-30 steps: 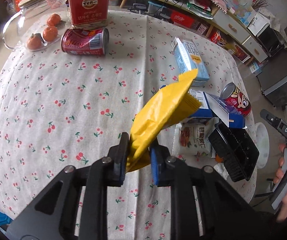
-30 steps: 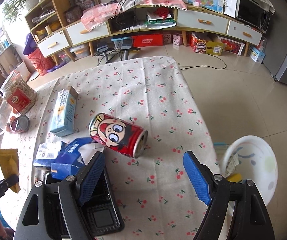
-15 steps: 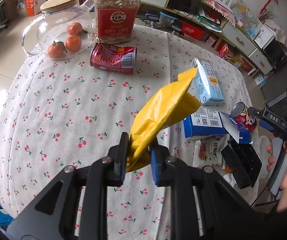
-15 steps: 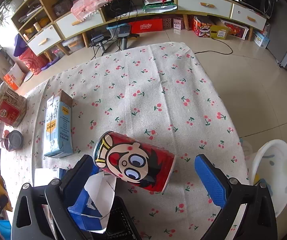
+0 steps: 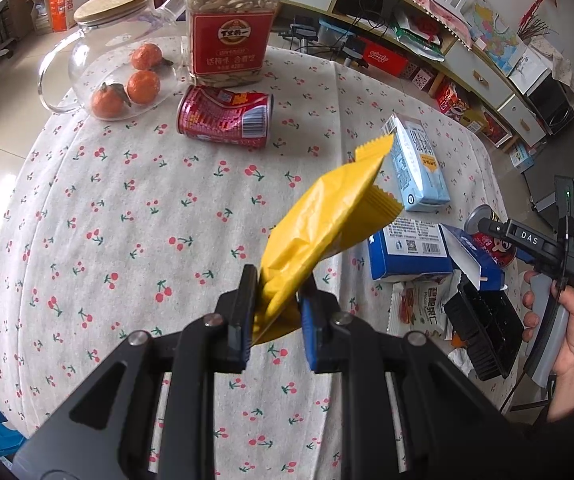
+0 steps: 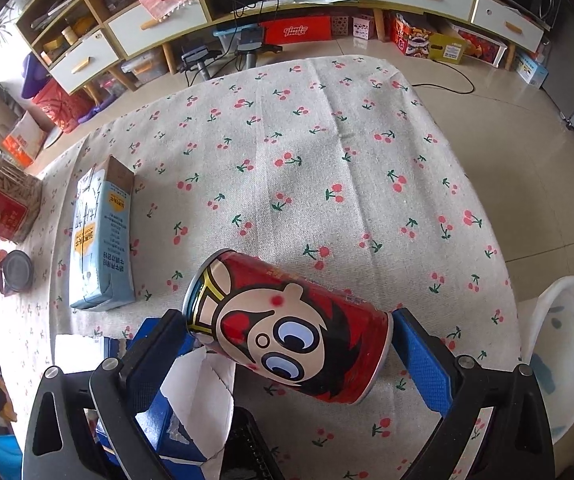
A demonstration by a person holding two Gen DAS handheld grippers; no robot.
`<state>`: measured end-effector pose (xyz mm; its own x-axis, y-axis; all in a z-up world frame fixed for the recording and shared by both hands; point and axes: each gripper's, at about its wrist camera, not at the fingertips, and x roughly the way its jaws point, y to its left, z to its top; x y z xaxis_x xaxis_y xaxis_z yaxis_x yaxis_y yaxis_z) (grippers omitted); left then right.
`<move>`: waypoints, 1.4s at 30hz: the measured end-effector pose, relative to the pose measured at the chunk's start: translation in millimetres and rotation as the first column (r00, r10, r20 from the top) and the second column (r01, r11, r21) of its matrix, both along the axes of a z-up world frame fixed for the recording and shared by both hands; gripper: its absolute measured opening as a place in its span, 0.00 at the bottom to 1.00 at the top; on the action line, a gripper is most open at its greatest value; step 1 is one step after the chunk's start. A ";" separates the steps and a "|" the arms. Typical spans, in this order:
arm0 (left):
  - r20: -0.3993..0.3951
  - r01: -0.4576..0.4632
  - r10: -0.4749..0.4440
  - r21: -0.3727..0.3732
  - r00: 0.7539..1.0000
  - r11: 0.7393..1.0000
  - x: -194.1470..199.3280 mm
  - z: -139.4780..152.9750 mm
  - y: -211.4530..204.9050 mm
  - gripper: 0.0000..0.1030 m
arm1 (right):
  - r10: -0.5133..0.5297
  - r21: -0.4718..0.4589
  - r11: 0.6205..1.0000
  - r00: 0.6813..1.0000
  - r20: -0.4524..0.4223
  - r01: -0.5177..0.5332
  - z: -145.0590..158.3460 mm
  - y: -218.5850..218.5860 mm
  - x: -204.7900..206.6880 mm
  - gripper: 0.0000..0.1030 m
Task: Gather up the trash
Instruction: 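Carry the can and yellow wrapper to the bucket and release both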
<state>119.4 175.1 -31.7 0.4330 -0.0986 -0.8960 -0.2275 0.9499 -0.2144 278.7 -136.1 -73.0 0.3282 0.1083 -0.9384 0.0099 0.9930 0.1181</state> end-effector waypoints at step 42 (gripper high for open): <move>0.078 0.110 -0.106 -0.045 0.991 0.993 -0.4 16.0 -68.3 0.21 | -0.139 0.041 0.990 0.981 0.134 0.134 62.2 -142.4 -93.4 0.91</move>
<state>119.1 106.8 -15.7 0.4835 -0.1918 -0.8541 -0.1054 0.9558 -0.2743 185.3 -278.5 -10.9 0.4667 0.0826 -0.8806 0.1266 0.9791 0.1589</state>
